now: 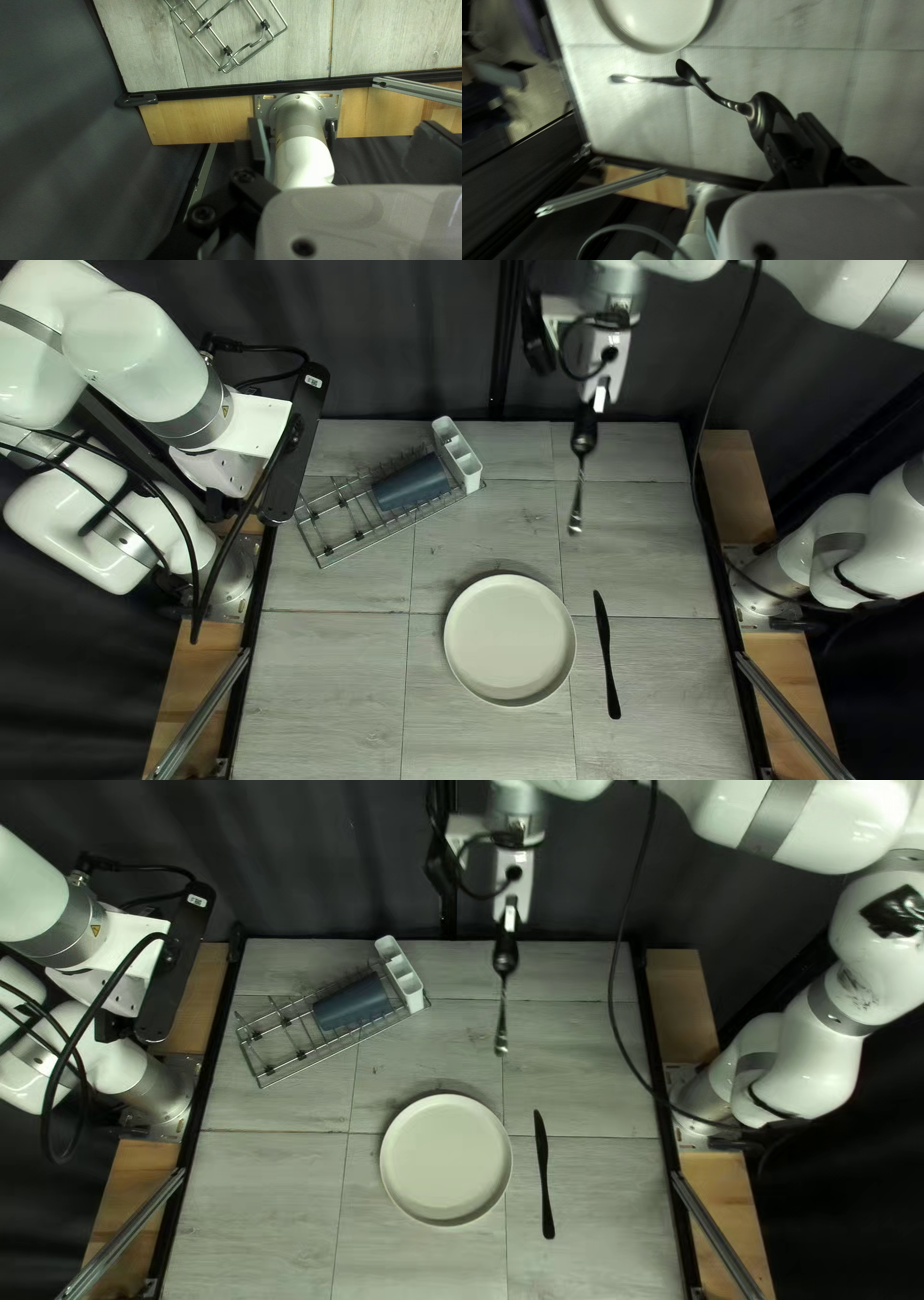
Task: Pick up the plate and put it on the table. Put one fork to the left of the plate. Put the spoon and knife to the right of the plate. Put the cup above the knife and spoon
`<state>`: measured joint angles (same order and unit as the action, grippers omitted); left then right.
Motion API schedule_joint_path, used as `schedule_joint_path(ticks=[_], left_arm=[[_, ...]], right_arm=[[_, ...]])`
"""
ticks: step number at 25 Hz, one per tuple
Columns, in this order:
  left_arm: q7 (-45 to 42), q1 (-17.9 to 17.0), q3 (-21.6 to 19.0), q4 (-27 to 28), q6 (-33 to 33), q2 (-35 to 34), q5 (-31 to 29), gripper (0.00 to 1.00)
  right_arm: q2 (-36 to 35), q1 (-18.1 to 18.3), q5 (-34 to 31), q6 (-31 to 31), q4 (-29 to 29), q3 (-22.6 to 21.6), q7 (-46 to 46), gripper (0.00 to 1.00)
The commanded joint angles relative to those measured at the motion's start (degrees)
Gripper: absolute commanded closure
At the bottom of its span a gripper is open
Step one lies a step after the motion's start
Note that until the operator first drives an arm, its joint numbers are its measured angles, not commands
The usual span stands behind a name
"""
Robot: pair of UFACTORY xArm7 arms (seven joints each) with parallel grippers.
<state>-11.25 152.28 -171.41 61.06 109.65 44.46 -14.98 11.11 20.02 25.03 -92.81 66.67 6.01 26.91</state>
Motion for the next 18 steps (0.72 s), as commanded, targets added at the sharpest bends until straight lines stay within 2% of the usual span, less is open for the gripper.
schedule_joint_path(ticks=[1,5,7,8,18], left_arm=[[0.0,0.0,0.0,0.0,0.0,0.0,0.0,0.0],[0.0,0.0,0.0,0.0,0.0,0.0,0.0,0.0],[0.0,0.0,0.0,0.0,0.0,0.0,0.0,0.0],[0.0,0.0,0.0,0.0,0.0,0.0,0.0,0.0],[0.0,0.0,0.0,0.0,0.0,0.0,0.0,0.0]], right_arm=[[12.6,-2.74,7.05,6.74,-16.46,-4.22,-2.49,1.0],[18.23,-4.42,10.59,10.08,-24.25,-7.18,-4.47,1.0],[18.33,-5.67,13.35,13.25,-27.4,-8.68,-3.97,1.0],[15.49,-6.65,15.31,14.83,-28.72,-8.9,-1.13,1.0],[14.84,-6.76,15.54,14.79,-28.7,-8.78,-0.54,1.0]])
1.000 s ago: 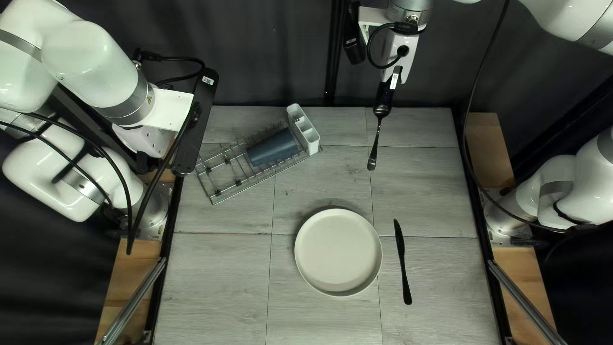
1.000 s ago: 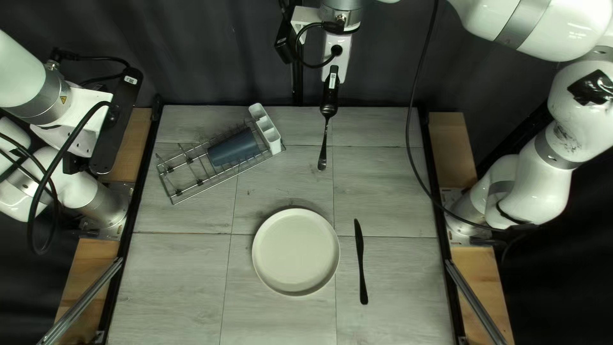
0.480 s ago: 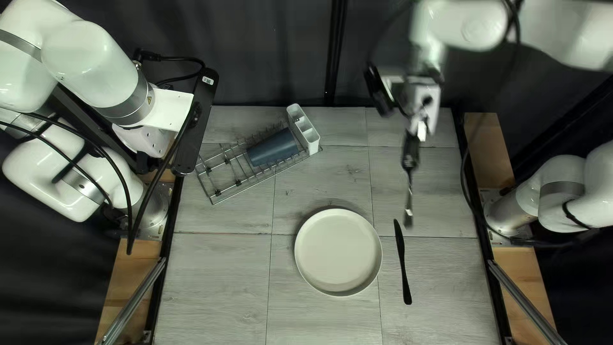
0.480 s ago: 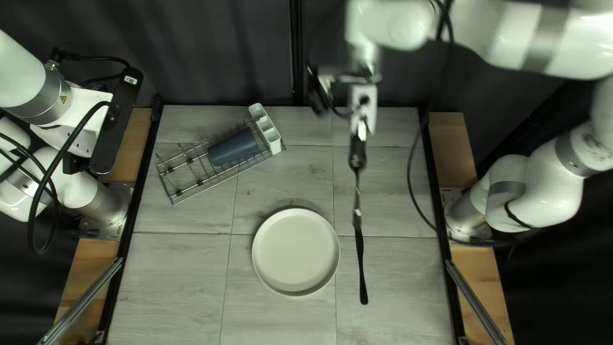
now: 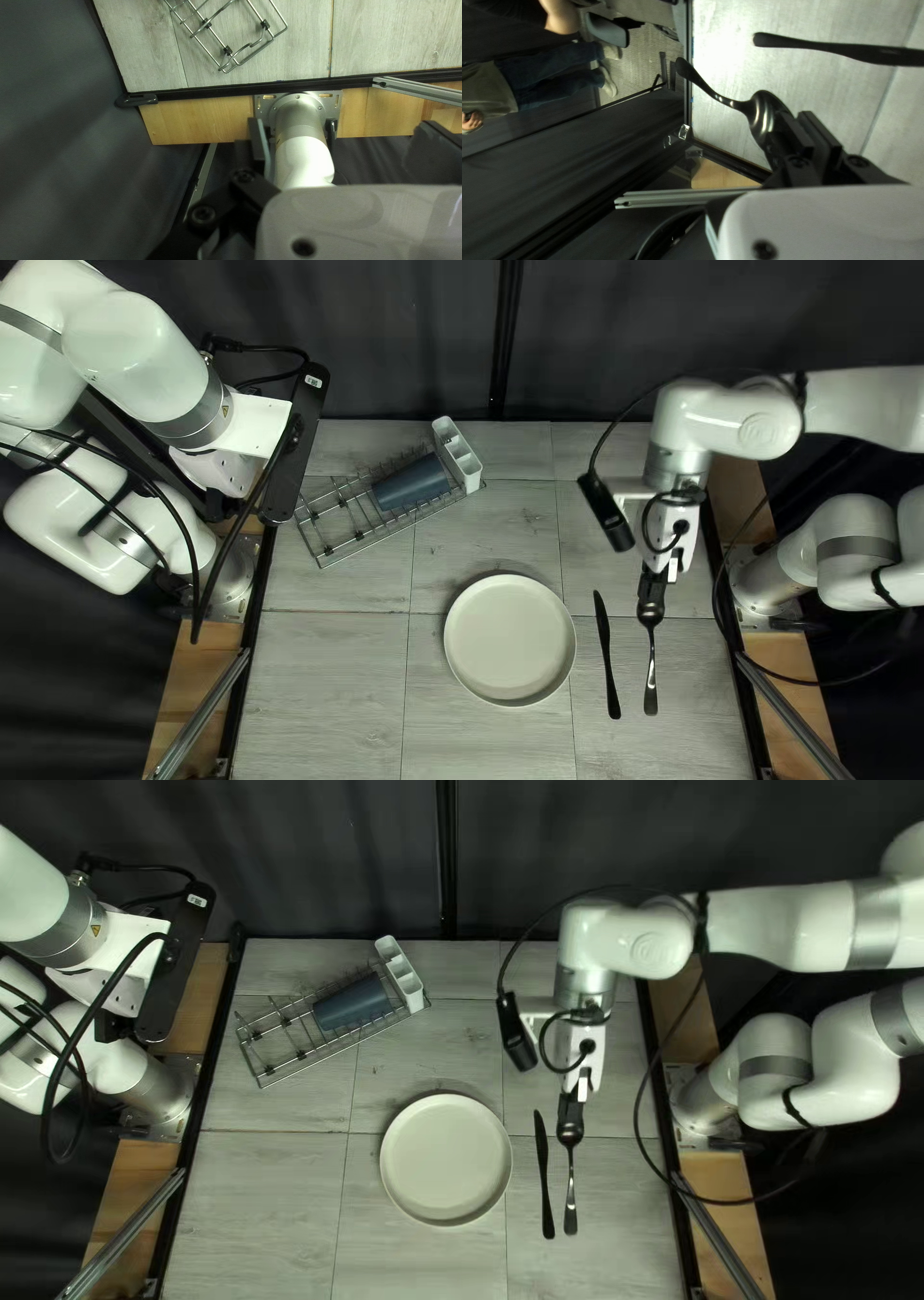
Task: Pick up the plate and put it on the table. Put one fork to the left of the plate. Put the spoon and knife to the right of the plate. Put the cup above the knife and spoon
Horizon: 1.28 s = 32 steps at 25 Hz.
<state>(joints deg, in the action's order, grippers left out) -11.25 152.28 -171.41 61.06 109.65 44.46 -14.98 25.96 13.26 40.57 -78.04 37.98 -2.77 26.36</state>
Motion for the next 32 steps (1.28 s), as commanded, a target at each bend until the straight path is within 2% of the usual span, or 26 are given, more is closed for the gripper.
schedule_joint_path(ticks=[1,4,10,14,21,32], left_arm=[[0.0,0.0,0.0,0.0,0.0,0.0,0.0,0.0],[0.0,0.0,0.0,0.0,0.0,0.0,0.0,0.0],[0.0,0.0,0.0,0.0,0.0,0.0,0.0,0.0],[0.0,0.0,0.0,0.0,0.0,0.0,0.0,0.0],[0.0,0.0,0.0,0.0,0.0,0.0,0.0,0.0],[0.0,0.0,0.0,0.0,0.0,0.0,0.0,0.0]], right_arm=[[0.0,-0.13,-0.77,0.26,0.12,-0.26,0.71,1.0],[-1.89,-0.73,0.72,1.62,-1.19,-0.36,2.88,1.0],[-3.93,-3.79,8.66,8.69,-10.46,-2.5,9.72,1.0],[-7.58,-4.57,10.83,12.53,-12.09,-2.95,15.44,1.0],[-13.19,-3.6,11.01,16.7,-13.55,-1.91,23.4,1.0],[-15.24,-1.98,12.84,21.15,-17.28,-0.1,29.81,1.0]])
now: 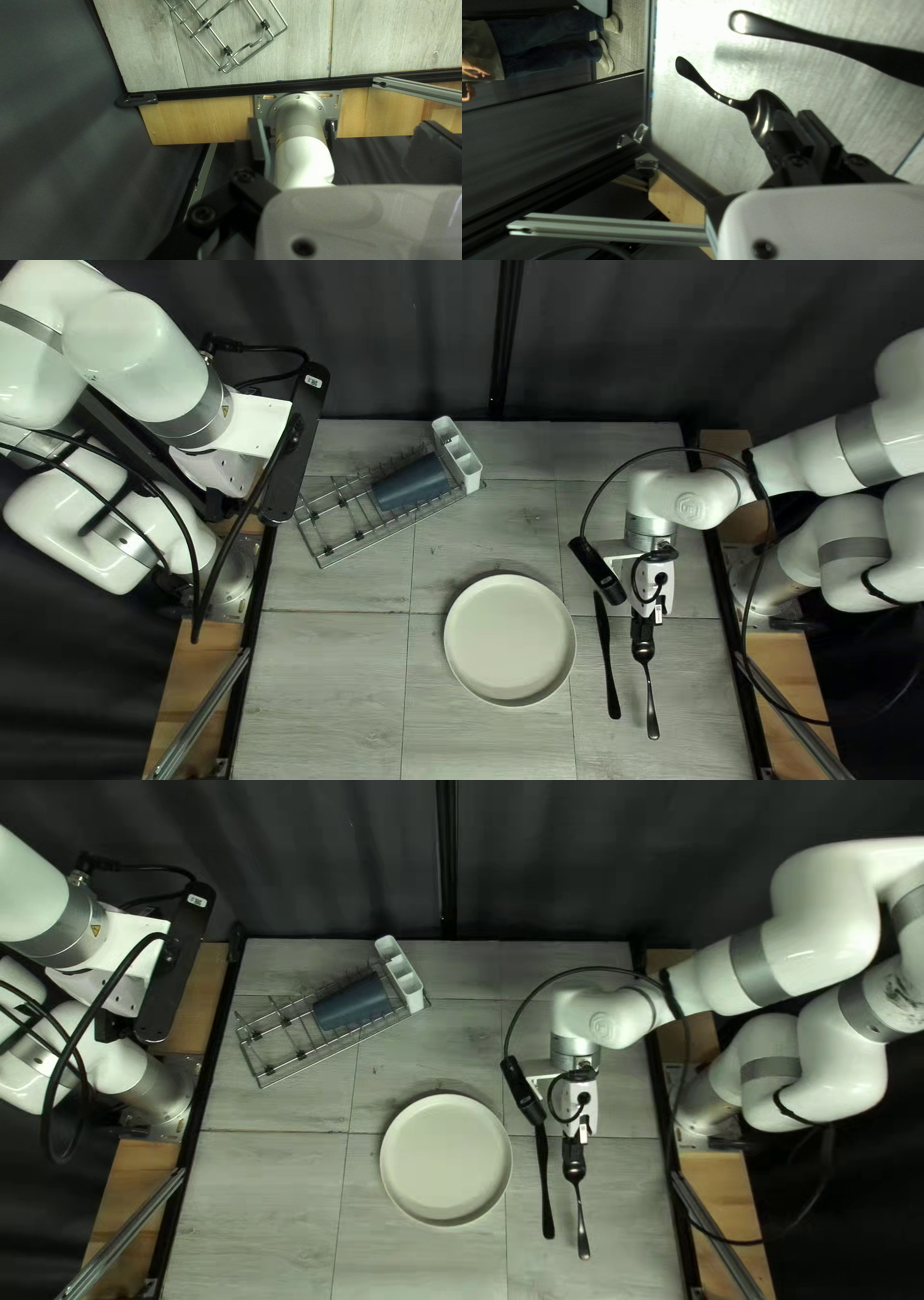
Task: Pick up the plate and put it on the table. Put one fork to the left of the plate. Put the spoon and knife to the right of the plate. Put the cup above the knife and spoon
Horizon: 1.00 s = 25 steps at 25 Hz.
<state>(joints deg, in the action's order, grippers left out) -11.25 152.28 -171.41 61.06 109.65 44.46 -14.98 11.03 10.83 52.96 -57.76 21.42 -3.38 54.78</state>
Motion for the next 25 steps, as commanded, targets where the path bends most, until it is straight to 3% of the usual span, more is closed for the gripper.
schedule_joint_path(ticks=[1,12,13,14,15,16,25], left_arm=[[0.0,0.0,0.0,0.0,0.0,0.0,0.0,0.0],[0.0,0.0,0.0,0.0,0.0,0.0,0.0,0.0],[0.0,0.0,0.0,0.0,0.0,0.0,0.0,0.0],[0.0,0.0,0.0,0.0,0.0,0.0,0.0,0.0],[0.0,0.0,0.0,0.0,0.0,0.0,0.0,0.0],[0.0,0.0,0.0,0.0,0.0,0.0,0.0,0.0],[0.0,0.0,0.0,0.0,0.0,0.0,0.0,0.0]], right_arm=[[-0.31,0.5,0.6,1.05,-0.85,0.59,1.65,1.0],[-3.3,2.18,0.63,1.97,-0.97,2.53,6.04,1.0],[-3.67,2.49,0.32,2.02,-0.91,2.83,6.46,0.87],[-3.79,2.78,-0.19,1.94,-0.71,3.09,6.49,0.64],[-3.81,2.89,-0.42,1.91,-0.64,3.17,6.45,0.09],[-4.05,3.45,-1.28,1.89,-0.43,3.67,6.64,0.0],[1.53,7.47,-11.65,-0.73,0.41,5.63,1.0,0.0]])
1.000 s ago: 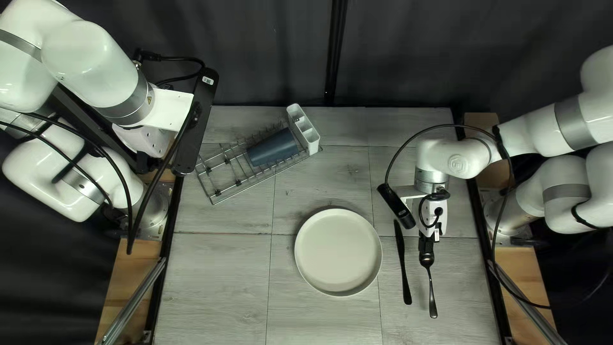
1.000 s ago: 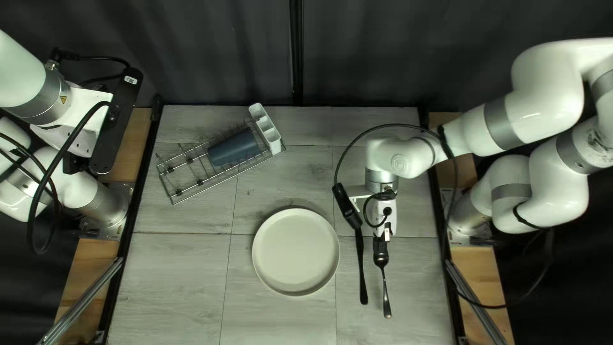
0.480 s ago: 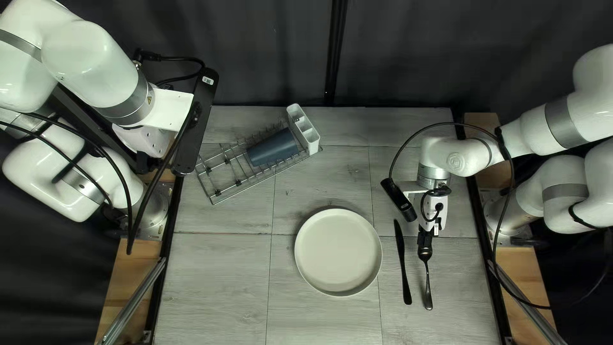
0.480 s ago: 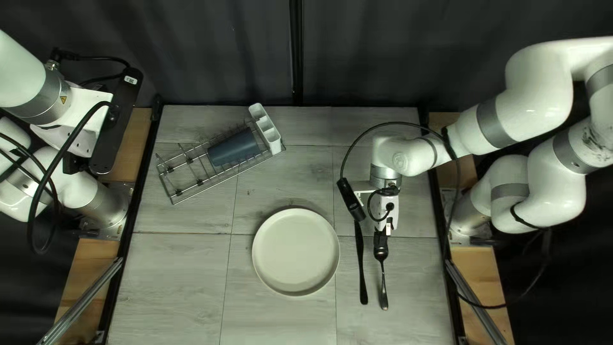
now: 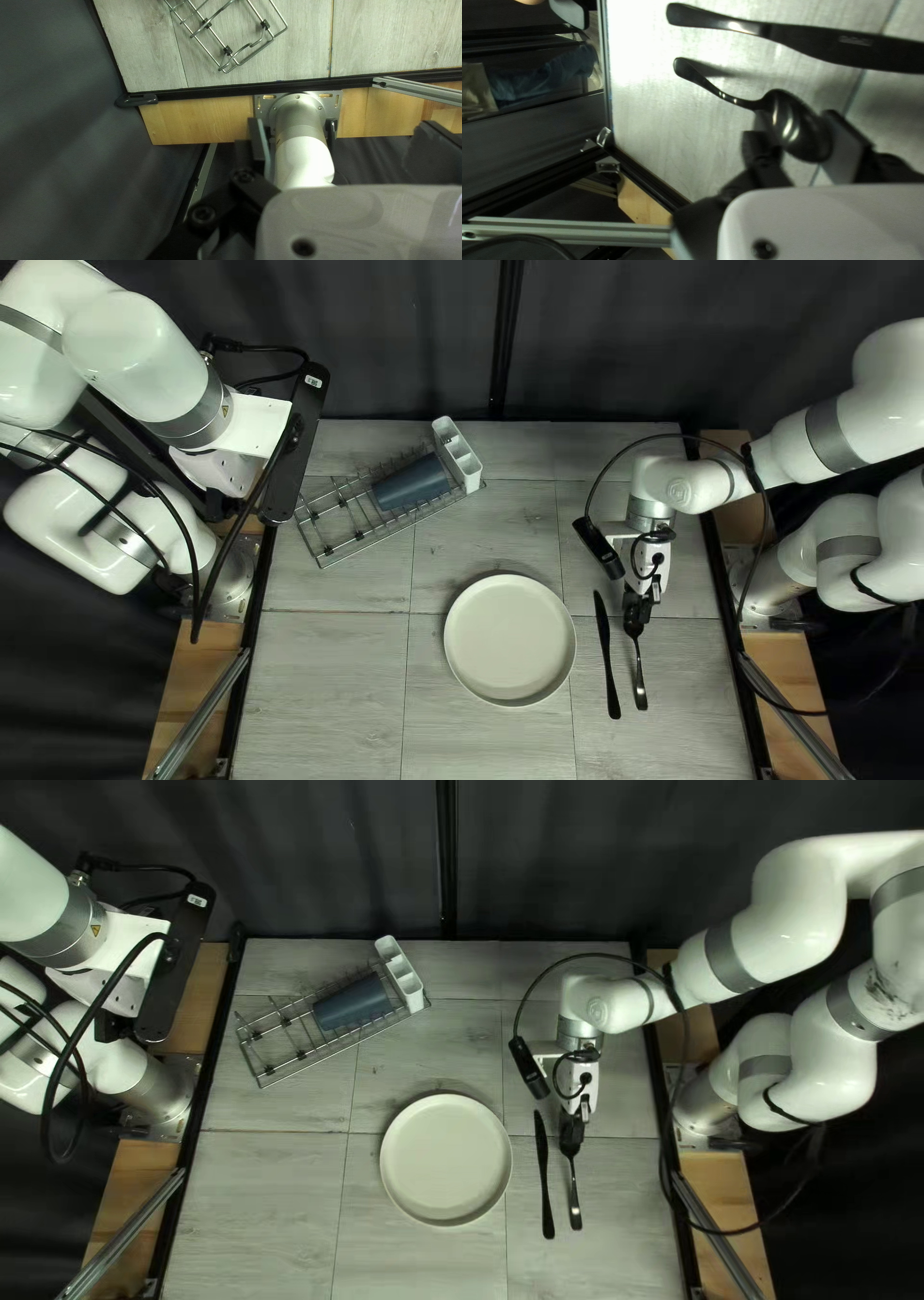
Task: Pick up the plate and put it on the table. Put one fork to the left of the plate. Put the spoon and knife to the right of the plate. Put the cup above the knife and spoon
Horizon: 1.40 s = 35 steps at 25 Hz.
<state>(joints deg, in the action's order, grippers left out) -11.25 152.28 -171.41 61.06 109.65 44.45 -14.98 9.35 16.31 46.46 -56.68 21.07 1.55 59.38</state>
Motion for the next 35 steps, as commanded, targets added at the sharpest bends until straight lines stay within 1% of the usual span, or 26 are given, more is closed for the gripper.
schedule_joint_path(ticks=[1,4,7,12,14,18,23,35], left_arm=[[0.0,0.0,0.0,0.0,0.0,0.0,0.0,0.0],[0.0,0.0,0.0,0.0,0.0,0.0,0.0,0.0],[0.0,0.0,0.0,0.0,0.0,0.0,0.0,0.0],[0.0,0.0,0.0,0.0,0.0,0.0,0.0,0.0],[0.0,0.0,0.0,0.0,0.0,0.0,0.0,0.0],[0.0,0.0,0.0,0.0,0.0,0.0,0.0,0.0],[0.0,0.0,0.0,0.0,0.0,0.0,0.0,0.0],[0.0,0.0,0.0,0.0,0.0,0.0,0.0,0.0]], right_arm=[[4.7,2.53,-7.03,-2.66,1.17,0.63,-5.36,0.0],[8.68,3.87,-12.03,-6.83,3.97,0.0,-11.37,0.0],[11.65,4.09,-15.08,-10.65,7.38,-1.61,-17.77,0.0],[17.83,3.9,-19.32,-16.46,13.22,-6.4,-30.35,0.0],[20.1,4.24,-21.63,-20.32,17.25,-9.0,-36.98,0.0],[23.76,5.07,-26.32,-26.61,23.79,-12.11,-44.67,0.0],[26.47,5.86,-31.19,-30.81,28.83,-14.46,-48.55,0.0],[26.47,5.86,-31.19,-30.81,28.83,-14.46,-48.55,0.0]])
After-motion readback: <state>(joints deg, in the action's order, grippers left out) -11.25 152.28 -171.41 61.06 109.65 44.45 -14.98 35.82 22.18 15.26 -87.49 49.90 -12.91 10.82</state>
